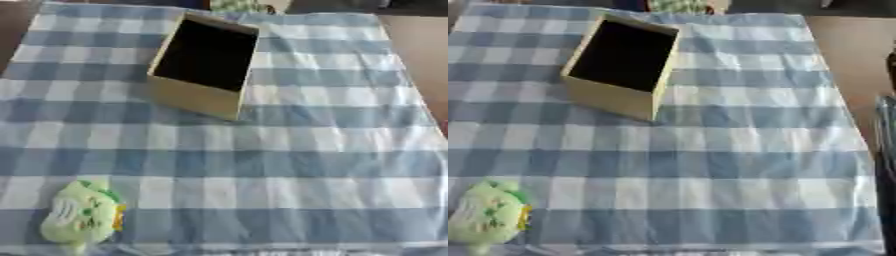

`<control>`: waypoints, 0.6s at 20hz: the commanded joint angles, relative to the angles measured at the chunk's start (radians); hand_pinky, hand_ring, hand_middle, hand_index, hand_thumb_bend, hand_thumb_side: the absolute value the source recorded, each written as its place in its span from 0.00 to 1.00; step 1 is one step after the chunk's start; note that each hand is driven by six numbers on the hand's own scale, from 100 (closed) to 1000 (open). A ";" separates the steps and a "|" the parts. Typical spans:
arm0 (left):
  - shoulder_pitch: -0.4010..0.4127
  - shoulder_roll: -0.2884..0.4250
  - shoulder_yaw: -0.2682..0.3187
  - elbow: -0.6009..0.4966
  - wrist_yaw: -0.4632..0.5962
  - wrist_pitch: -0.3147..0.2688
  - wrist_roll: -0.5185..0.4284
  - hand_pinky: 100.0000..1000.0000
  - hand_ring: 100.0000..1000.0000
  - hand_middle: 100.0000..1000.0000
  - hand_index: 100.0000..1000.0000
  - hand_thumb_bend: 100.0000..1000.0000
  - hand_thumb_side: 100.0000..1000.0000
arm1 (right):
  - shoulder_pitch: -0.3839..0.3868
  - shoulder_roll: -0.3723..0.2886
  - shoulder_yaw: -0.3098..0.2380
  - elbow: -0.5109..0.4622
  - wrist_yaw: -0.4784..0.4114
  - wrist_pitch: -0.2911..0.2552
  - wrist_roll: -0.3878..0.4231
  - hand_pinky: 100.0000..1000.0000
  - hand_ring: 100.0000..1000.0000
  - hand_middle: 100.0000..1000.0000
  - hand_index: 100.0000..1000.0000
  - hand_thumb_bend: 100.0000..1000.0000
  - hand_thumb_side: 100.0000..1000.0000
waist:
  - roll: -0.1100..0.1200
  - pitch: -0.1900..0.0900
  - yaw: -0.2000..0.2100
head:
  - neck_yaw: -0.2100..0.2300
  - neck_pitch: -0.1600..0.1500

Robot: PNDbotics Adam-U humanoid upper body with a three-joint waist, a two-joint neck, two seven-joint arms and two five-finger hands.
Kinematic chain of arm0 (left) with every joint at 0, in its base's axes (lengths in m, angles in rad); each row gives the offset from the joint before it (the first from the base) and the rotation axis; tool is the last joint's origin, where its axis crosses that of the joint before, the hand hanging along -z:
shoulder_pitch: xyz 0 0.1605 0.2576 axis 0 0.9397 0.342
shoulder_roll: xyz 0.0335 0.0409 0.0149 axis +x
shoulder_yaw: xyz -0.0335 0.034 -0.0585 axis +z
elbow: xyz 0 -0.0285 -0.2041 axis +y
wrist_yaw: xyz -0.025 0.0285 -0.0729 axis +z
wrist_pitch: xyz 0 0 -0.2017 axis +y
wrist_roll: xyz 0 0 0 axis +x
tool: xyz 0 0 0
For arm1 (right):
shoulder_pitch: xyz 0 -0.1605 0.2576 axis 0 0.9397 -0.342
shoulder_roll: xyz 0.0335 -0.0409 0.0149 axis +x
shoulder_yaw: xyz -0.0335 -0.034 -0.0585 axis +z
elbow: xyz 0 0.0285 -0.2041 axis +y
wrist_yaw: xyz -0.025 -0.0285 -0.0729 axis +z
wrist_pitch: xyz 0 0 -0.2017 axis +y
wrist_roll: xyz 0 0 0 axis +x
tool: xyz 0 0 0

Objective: Pick up objects on the table and place them in the box.

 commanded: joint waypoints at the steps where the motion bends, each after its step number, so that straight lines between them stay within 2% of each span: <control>1: -0.006 0.015 0.010 -0.014 0.000 0.000 0.000 0.43 0.57 0.69 0.80 0.10 0.77 | -0.006 -0.019 -0.003 -0.015 -0.001 0.000 0.002 0.76 0.58 0.56 0.75 0.00 0.72 | 0.005 -0.017 0.000 | 0.006 -0.005; 12: -0.004 0.027 0.009 -0.014 -0.005 0.003 -0.005 0.43 0.57 0.69 0.80 0.11 0.77 | -0.006 -0.024 -0.002 -0.015 -0.002 -0.002 0.003 0.76 0.58 0.56 0.76 0.00 0.72 | 0.005 -0.021 0.002 | 0.011 -0.010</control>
